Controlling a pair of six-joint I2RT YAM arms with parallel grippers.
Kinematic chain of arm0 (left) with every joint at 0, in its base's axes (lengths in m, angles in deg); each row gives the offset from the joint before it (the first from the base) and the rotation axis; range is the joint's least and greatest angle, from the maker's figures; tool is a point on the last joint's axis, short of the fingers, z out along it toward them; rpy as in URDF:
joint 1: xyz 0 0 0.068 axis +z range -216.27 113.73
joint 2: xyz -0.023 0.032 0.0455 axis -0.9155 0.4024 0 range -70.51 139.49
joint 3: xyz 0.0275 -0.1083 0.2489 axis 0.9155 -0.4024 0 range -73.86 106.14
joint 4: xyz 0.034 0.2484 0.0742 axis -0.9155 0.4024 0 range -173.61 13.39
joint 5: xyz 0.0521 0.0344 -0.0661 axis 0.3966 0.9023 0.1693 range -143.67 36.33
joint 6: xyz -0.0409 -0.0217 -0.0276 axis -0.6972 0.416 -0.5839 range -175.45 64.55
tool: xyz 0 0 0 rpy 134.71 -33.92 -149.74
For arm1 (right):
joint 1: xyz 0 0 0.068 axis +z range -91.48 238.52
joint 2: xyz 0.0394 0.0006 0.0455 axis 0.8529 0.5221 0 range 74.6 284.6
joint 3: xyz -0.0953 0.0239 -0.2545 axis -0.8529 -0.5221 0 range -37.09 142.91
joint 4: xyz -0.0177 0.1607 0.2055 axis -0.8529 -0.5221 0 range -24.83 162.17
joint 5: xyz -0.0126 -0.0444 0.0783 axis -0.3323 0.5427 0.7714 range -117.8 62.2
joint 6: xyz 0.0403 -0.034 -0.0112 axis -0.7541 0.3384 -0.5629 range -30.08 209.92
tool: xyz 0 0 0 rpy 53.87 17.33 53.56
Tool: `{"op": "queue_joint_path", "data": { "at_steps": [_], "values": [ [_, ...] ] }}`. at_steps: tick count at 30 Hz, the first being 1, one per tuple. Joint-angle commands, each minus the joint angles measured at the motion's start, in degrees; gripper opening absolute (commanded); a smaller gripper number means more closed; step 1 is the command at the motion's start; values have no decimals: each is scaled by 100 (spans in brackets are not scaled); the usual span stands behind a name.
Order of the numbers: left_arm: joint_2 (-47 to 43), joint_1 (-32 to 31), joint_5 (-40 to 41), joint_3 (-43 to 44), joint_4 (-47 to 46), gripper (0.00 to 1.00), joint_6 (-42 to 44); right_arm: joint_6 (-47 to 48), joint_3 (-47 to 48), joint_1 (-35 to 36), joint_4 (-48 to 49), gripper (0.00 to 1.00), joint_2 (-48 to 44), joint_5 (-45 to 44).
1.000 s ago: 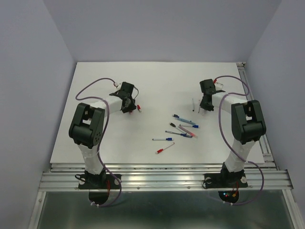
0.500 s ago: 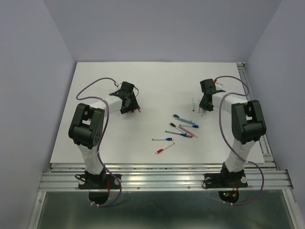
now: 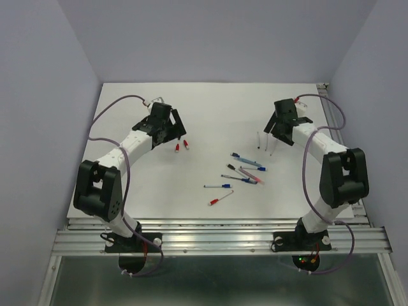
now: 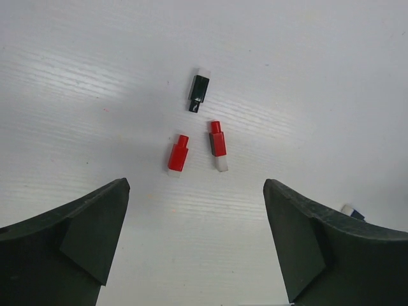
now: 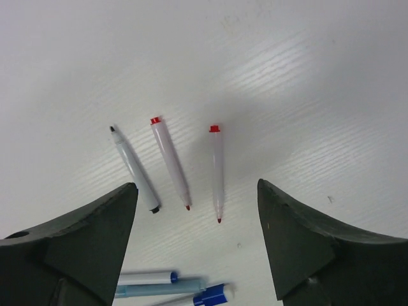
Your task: Open the pen caps
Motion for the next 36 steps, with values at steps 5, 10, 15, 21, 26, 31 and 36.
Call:
{"op": "queue_joint_path", "data": {
  "at_steps": [5,10,15,21,26,31,36],
  "values": [
    [-1073,-251,259,-322,160,99,-231,-187,-250,-22,49,100,-1753,-97],
    [-1530,-944,391,-586,125,99,-214,-494,-909,40,-100,100,-2650,-139],
    [-1645,-2540,182,-1069,-58,98,93,-696,-1533,84,-363,100,-3538,-114],
    [-1549,-3703,-794,-1659,-815,97,488,-548,-1964,93,-382,100,-3794,386],
    [-1153,-4065,-760,-1466,-974,94,647,-459,-2166,84,-259,100,-3856,791],
    [-477,-4250,-822,-1132,-816,85,849,-468,-2334,84,-276,100,-3891,853],
    [15,-4452,-525,-895,-666,80,946,-415,-2395,84,-320,100,-3864,923]
  ]
}}
